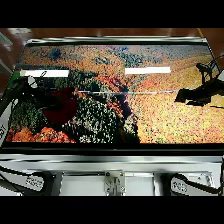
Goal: Fold the shirts.
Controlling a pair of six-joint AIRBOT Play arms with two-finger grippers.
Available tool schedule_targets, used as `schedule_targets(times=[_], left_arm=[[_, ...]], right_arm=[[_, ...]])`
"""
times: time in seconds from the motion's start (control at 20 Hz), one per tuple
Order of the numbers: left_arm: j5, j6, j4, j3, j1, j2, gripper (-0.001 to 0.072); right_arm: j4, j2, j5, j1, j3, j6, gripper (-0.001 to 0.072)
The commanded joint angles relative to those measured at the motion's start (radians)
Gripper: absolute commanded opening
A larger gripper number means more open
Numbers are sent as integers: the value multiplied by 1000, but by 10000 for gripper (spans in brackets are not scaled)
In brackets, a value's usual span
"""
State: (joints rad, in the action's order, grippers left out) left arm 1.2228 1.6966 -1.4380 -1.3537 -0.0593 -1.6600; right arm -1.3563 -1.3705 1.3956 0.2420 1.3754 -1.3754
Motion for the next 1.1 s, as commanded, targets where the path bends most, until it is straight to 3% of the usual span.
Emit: schedule_targets(times=[0.0, 0.2, 0.35, 0.55, 0.75, 0.95, 1.05], left_arm=[[-6, -60, 98, -28, -2, 12, 38], [-8, -125, 221, -175, 46, 183, 38], [-49, -128, 233, -301, 169, 383, 37], [-199, -41, 233, -322, 403, 558, 37], [-242, -20, 232, -291, 649, 496, 37], [-313, 8, 232, -190, 826, 298, 38], [-384, 82, 247, -179, 880, 161, 39]], right_arm=[[26, 0, 7, -1, 0, -10, 703], [74, 1, 40, -1, 0, 5, 702], [53, 23, 145, -1, 36, 82, 702], [93, 137, 97, -1, 157, 56, 702], [91, 280, 24, -1, 233, 32, 702], [6, 329, 147, -1, 232, 27, 702], [-32, 315, 158, -1, 230, 18, 702]])
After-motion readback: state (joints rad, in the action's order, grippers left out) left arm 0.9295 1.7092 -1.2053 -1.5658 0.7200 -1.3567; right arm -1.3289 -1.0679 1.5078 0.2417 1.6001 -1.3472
